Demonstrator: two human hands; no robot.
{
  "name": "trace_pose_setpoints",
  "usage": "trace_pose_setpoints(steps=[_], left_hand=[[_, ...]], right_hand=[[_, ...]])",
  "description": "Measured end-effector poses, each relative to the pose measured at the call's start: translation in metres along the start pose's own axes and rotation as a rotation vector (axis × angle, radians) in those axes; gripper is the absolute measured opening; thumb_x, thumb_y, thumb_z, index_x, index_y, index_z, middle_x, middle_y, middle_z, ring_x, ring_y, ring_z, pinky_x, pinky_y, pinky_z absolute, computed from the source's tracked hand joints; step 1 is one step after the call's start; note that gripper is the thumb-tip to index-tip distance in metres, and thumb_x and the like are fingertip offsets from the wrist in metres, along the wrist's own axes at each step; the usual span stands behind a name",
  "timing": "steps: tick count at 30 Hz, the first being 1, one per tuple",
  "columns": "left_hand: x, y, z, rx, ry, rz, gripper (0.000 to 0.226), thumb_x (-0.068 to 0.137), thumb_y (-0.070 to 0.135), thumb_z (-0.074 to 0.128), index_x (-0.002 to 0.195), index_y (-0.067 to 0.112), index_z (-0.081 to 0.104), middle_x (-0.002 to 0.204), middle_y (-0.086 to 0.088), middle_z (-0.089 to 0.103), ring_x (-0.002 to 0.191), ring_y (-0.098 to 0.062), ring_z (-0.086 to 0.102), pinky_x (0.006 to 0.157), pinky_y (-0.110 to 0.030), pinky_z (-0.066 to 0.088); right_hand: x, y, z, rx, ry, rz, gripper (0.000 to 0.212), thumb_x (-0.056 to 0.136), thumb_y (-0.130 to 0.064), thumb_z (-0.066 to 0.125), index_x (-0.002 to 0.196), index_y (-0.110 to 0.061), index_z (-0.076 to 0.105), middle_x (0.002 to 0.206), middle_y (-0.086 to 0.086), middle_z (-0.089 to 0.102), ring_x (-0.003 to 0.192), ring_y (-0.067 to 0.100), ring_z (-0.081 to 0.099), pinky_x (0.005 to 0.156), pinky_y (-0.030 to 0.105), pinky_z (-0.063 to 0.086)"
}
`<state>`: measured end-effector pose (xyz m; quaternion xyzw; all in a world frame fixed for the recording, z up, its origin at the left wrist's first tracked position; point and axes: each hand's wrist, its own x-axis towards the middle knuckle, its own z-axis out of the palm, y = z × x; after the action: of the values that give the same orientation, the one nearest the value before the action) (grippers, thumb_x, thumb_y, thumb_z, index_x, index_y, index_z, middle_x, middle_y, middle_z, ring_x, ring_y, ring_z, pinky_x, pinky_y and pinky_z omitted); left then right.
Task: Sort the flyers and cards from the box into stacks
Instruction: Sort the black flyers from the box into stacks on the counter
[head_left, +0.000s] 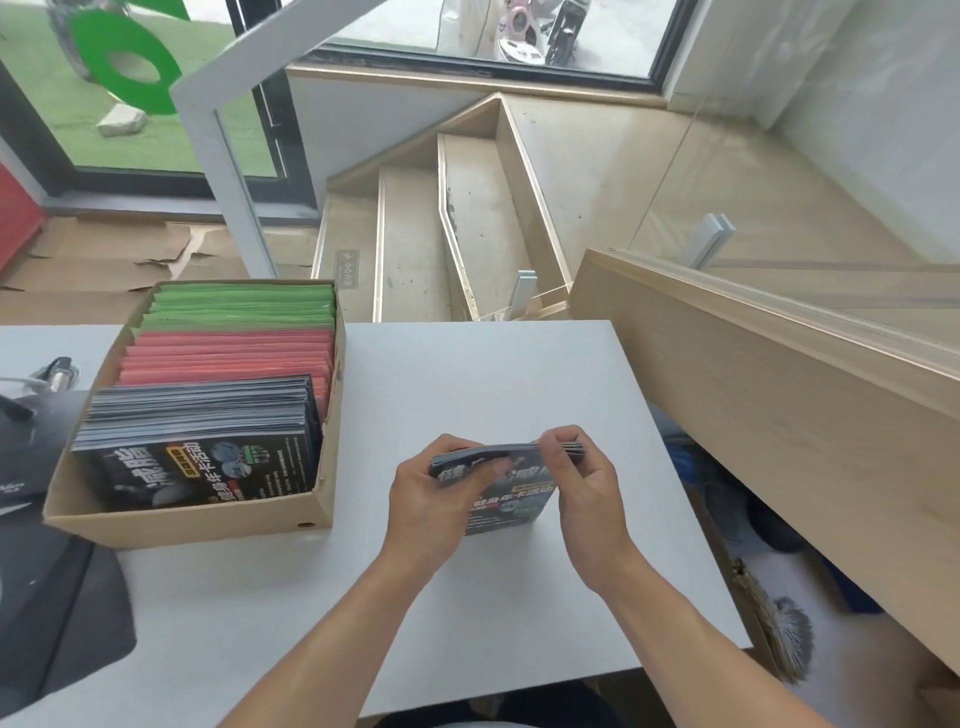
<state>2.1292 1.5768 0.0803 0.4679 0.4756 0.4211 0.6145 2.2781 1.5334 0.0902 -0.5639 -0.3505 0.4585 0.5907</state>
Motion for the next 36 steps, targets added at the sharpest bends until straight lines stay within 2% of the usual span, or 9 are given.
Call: trace_pose_setpoints(steps=[7,18,20,24,28,30,32,34,36], left_hand=[[0.024,0.024,0.028,-0.042,0.058,0.005,0.025,0.07,0.026,0.091,0.084,0.013,0.075,0.084,-0.019,0.075,0.087,-0.043,0.071,0.083,-0.062,0.057],[0.048,0.015,0.062,0.017,0.124,-0.064,0.013,0.079,0.02,0.085,0.087,0.014,0.077,0.081,-0.01,0.077,0.08,-0.026,0.075,0.085,-0.044,0.058],[0.052,0.015,0.066,0.03,0.145,-0.071,0.01,0.079,0.021,0.085,0.085,0.015,0.078,0.077,-0.007,0.077,0.073,-0.02,0.073,0.082,-0.04,0.057],[0.069,0.017,0.072,0.005,0.193,-0.101,0.01,0.078,0.022,0.085,0.081,0.015,0.079,0.079,-0.005,0.078,0.077,-0.023,0.075,0.08,-0.037,0.058],[0.105,0.01,0.08,0.043,0.177,-0.163,0.014,0.088,0.029,0.078,0.099,0.02,0.073,0.091,-0.001,0.079,0.085,-0.022,0.076,0.08,-0.038,0.06],[0.124,-0.002,0.084,0.128,0.104,-0.173,0.028,0.093,0.027,0.072,0.118,0.025,0.061,0.113,0.002,0.073,0.097,-0.017,0.071,0.083,-0.035,0.059],[0.137,-0.02,0.091,0.297,-0.006,-0.195,0.066,0.093,0.026,0.073,0.148,0.029,0.037,0.138,0.007,0.055,0.117,-0.013,0.06,0.092,-0.031,0.052],[0.146,-0.042,0.098,0.575,-0.14,-0.194,0.097,0.087,0.03,0.079,0.16,0.025,0.016,0.157,0.004,0.035,0.142,-0.016,0.037,0.113,-0.036,0.038],[0.151,-0.06,0.105,0.813,-0.255,-0.181,0.116,0.079,0.037,0.084,0.162,0.021,0.004,0.166,-0.001,0.019,0.154,-0.018,0.013,0.124,-0.035,0.02]], right_hand=[[0.034,-0.021,-0.026,0.077,-0.127,-0.073,0.026,0.088,-0.02,0.064,0.103,0.0,0.058,0.091,0.004,0.066,0.086,0.014,0.064,0.072,0.023,0.052],[0.071,-0.004,-0.049,0.041,-0.091,0.035,0.015,0.095,-0.006,0.062,0.11,-0.006,0.064,0.102,0.008,0.075,0.094,0.019,0.071,0.075,0.025,0.055],[0.076,0.006,-0.054,0.01,-0.092,0.084,0.019,0.098,-0.005,0.059,0.115,-0.011,0.065,0.105,0.004,0.076,0.099,0.021,0.072,0.075,0.025,0.056],[0.08,0.034,-0.058,-0.119,-0.072,0.106,0.021,0.103,-0.015,0.057,0.12,-0.025,0.06,0.112,-0.004,0.074,0.106,0.017,0.07,0.088,0.036,0.057],[0.094,0.039,-0.062,-0.257,0.07,0.131,0.01,0.105,-0.024,0.053,0.114,-0.029,0.054,0.103,-0.008,0.071,0.088,0.005,0.072,0.065,0.023,0.058],[0.113,0.036,-0.071,-0.348,0.131,0.133,0.012,0.105,-0.028,0.052,0.117,-0.028,0.051,0.104,-0.009,0.068,0.084,0.006,0.072,0.059,0.018,0.056],[0.139,0.036,-0.085,-0.47,0.18,0.149,0.014,0.106,-0.03,0.051,0.12,-0.027,0.049,0.105,-0.007,0.066,0.082,0.009,0.07,0.058,0.02,0.056],[0.168,0.039,-0.101,-0.609,0.227,0.196,0.013,0.106,-0.029,0.049,0.118,-0.025,0.048,0.102,-0.002,0.066,0.082,0.013,0.07,0.06,0.031,0.06],[0.194,0.043,-0.115,-0.701,0.267,0.269,0.01,0.106,-0.027,0.048,0.115,-0.023,0.047,0.096,0.002,0.066,0.078,0.02,0.07,0.064,0.042,0.062]])
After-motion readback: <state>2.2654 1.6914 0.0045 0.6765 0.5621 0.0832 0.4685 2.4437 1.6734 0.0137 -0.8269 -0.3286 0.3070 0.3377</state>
